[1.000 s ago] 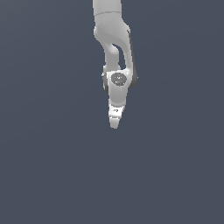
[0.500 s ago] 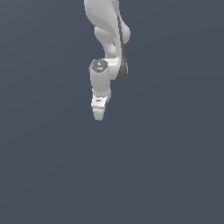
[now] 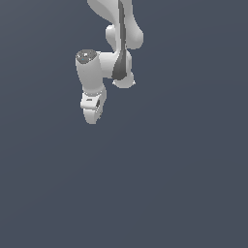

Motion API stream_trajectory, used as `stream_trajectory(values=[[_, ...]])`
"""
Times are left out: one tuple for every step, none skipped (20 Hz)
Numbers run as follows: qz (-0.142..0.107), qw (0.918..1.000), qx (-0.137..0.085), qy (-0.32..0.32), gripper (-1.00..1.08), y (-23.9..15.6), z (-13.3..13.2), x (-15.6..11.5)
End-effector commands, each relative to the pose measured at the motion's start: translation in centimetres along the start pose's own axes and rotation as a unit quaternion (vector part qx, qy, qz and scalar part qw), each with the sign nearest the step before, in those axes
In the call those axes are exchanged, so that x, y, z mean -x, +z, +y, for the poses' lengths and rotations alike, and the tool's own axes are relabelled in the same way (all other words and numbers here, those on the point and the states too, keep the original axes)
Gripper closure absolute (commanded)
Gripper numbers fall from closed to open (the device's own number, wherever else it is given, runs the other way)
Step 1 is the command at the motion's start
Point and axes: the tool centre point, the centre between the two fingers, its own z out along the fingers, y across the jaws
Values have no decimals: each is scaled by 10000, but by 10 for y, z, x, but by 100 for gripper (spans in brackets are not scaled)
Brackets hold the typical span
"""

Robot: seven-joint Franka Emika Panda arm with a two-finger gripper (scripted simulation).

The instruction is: Pick up the object and move it to a goal position.

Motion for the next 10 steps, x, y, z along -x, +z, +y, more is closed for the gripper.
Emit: stream_trajectory(values=[[6, 10000, -2, -4, 108, -10, 0, 14], [6, 10000, -2, -4, 108, -13, 0, 19], [6, 10000, -2, -4, 108, -16, 0, 23], [6, 10000, -2, -4, 108, -18, 0, 27], [6, 10000, -2, -4, 108, -21, 1, 31], [5, 10000, -2, 0, 108, -23, 1, 34], [5, 10000, -2, 0, 108, -24, 1, 36], [5, 10000, -2, 0, 108, -26, 1, 38], [5, 10000, -2, 0, 108, -26, 1, 40], [2, 10000, -2, 1, 108, -27, 1, 41]])
